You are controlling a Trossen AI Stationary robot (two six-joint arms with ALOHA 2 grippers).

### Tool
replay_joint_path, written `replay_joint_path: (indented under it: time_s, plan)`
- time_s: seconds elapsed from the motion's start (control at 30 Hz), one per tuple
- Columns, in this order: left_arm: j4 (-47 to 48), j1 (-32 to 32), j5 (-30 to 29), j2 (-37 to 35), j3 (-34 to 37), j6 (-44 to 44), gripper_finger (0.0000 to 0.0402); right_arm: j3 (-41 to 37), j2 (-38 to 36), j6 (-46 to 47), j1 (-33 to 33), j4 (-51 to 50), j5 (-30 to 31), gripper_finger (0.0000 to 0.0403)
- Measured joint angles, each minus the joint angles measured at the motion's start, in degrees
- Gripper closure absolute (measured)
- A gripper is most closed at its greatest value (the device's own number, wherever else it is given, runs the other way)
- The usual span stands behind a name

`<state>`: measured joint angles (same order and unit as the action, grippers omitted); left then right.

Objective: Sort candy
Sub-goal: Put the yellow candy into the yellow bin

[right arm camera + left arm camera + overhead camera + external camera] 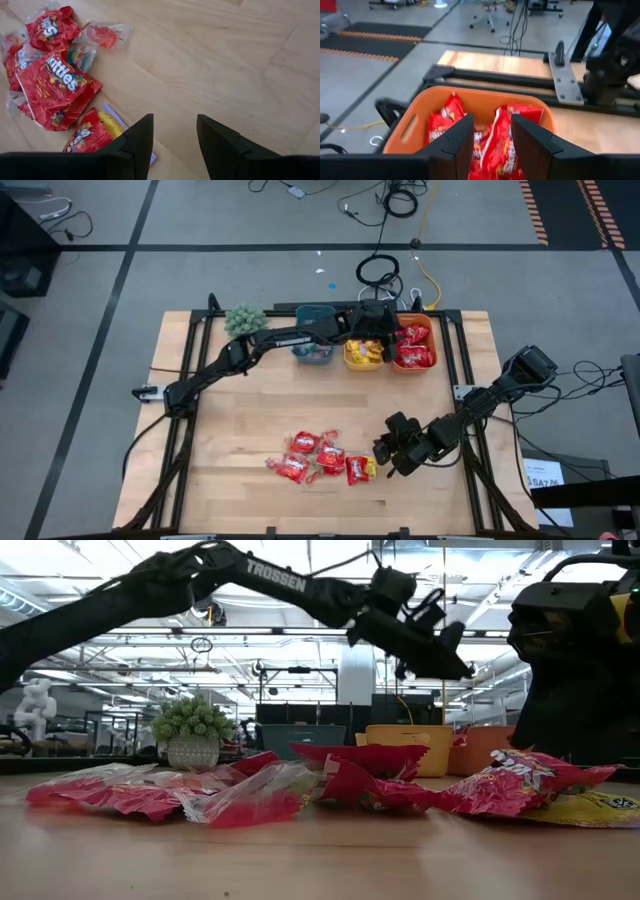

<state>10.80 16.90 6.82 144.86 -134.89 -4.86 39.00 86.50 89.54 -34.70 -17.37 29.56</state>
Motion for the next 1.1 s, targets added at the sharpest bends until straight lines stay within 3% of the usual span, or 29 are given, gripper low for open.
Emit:
replay_joint_path:
  time_s: [0.1,0.33,0.53,0.97,1.1]
  plan:
    - [5.7,-0.1,-0.8,-2.8,-0.1,0.0,0.0262,0.0,0.0,-1.0,0.0,-0.1,0.0,0.0261]
    - [31.3,0.3,-1.6,-12.3,0.1,0.0,0.0265,0.0,0.0,-2.8,0.0,0.6,0.0,0.0261]
    - [47.5,1.4,-10.4,-16.0,0.3,4.9,0.0265,0.0,0.0,-6.8,0.0,1.2,-0.1,0.0261]
    - [56.1,-12.7,-25.2,-17.9,0.4,14.1,0.0265,0.0,0.0,-11.2,-0.3,2.2,-7.2,0.0261]
    - [54.7,-18.2,-29.0,-19.0,4.0,17.6,0.0265,0.0,0.0,-13.4,-0.3,2.4,-7.7,0.0261]
